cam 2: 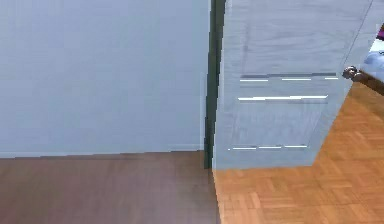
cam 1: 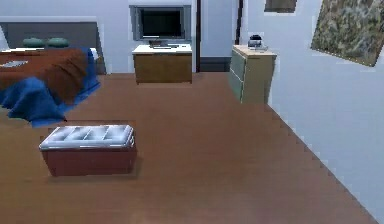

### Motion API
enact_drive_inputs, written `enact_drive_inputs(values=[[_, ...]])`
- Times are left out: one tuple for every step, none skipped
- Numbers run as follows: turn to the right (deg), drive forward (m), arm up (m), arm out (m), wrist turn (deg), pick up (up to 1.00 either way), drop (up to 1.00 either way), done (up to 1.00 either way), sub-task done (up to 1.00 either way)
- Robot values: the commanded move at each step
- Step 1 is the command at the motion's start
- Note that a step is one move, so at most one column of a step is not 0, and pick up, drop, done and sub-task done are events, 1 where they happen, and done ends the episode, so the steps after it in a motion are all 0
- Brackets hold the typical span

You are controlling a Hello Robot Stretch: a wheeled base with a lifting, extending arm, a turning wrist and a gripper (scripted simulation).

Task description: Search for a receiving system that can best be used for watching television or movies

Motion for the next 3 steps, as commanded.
enact_drive_inputs(values=[[24.0, 0.00, 0.00, 0.00, 0.0, 0.00, 0.00, 0.00, 0.00], [0.0, 0.05, 0.00, 0.00, 0.0, 0.00, 0.00, 0.00, 0.00], [-24.0, 0.00, 0.00, 0.00, 0.0, 0.00, 0.00, 0.00, 0.00]])
